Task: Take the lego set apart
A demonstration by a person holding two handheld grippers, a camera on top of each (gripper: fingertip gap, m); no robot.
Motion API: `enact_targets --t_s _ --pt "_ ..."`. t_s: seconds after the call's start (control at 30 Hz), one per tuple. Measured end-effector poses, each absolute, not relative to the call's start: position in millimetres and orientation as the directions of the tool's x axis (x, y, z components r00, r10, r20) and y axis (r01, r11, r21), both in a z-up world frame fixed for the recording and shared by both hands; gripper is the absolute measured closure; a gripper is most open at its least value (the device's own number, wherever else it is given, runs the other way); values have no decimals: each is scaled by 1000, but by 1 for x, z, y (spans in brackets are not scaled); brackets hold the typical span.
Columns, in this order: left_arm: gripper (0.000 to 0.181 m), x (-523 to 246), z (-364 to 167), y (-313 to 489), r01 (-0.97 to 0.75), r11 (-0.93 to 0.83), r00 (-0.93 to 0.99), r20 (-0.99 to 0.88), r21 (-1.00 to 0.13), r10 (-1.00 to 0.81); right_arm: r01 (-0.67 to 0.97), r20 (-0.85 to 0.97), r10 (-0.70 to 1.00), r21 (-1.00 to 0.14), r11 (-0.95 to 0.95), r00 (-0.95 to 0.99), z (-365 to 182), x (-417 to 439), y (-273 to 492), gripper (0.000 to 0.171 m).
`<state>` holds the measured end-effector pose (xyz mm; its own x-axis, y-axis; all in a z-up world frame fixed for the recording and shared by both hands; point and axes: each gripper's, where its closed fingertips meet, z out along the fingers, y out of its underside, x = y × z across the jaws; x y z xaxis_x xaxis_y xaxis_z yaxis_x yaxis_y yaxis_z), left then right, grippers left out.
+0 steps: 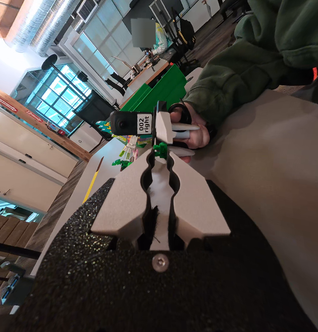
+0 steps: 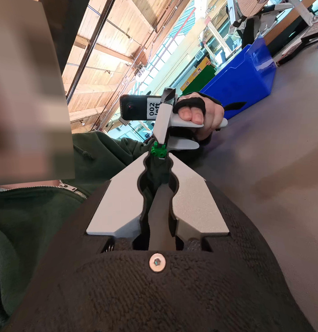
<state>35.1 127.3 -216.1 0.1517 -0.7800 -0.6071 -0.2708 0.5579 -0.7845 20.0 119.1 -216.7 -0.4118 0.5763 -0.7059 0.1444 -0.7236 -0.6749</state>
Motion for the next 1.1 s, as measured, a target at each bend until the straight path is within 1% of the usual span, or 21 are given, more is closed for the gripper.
enact_targets --t_s 0.1,0.17,0.27,0.3,0.37,0.4,0.47,0.53,0.57,0.63,0.7,0.73,0.83,0.93,1.03,1.1 --pt "170 33 -216 129 -281 568 161 -621 -774 -767 129 -705 577 -672 -729 -412 -214 21 121 150" --pt "171 32 -214 129 -273 574 166 -626 -772 -762 118 -702 588 -676 -727 -403 -213 21 123 156" --pt "170 33 -213 129 -282 588 173 -643 -758 -746 107 -689 609 -692 -714 -393 -214 21 124 158" --pt "170 32 -214 130 -286 584 178 -641 -760 -747 99 -671 636 -714 -693 -381 -214 20 124 158" --pt "170 31 -217 132 -284 530 206 -590 -799 -781 87 -610 723 -780 -619 -324 -219 19 127 159" --pt "168 29 -220 133 -273 473 224 -534 -838 -816 85 -555 785 -827 -555 -275 -223 17 129 158" --pt "161 23 -230 139 -258 300 270 -366 -918 -891 84 -376 910 -927 -366 -177 -230 15 133 158" --pt "159 19 -238 140 -227 71 275 -134 -971 -952 107 -99 994 -990 -94 -46 -237 13 141 158" --pt "157 17 -237 141 -203 -27 279 -32 -979 -960 139 65 998 -988 63 8 -241 12 143 158" --pt "160 14 -235 147 -138 -195 287 150 -971 -946 220 348 935 -919 326 69 -248 10 146 158" --pt "161 10 -234 152 -73 -315 285 283 -946 -916 288 516 853 -831 476 76 -257 6 145 158" --pt "162 9 -238 154 -81 -362 288 326 -929 -901 312 564 822 -797 517 77 -260 5 146 158" --pt "163 8 -257 153 -171 -416 304 354 -893 -884 360 641 763 -733 577 83 -265 3 149 158" --pt "174 10 -263 151 -215 -400 307 328 -891 -894 415 686 723 -683 601 82 -272 4 154 158" --pt "175 9 -267 153 -235 -397 319 315 -887 -894 452 727 682 -635 627 75 -275 2 156 158" --pt "169 8 -269 153 -243 -401 319 318 -883 -893 467 745 663 -612 638 71 -277 2 157 158"
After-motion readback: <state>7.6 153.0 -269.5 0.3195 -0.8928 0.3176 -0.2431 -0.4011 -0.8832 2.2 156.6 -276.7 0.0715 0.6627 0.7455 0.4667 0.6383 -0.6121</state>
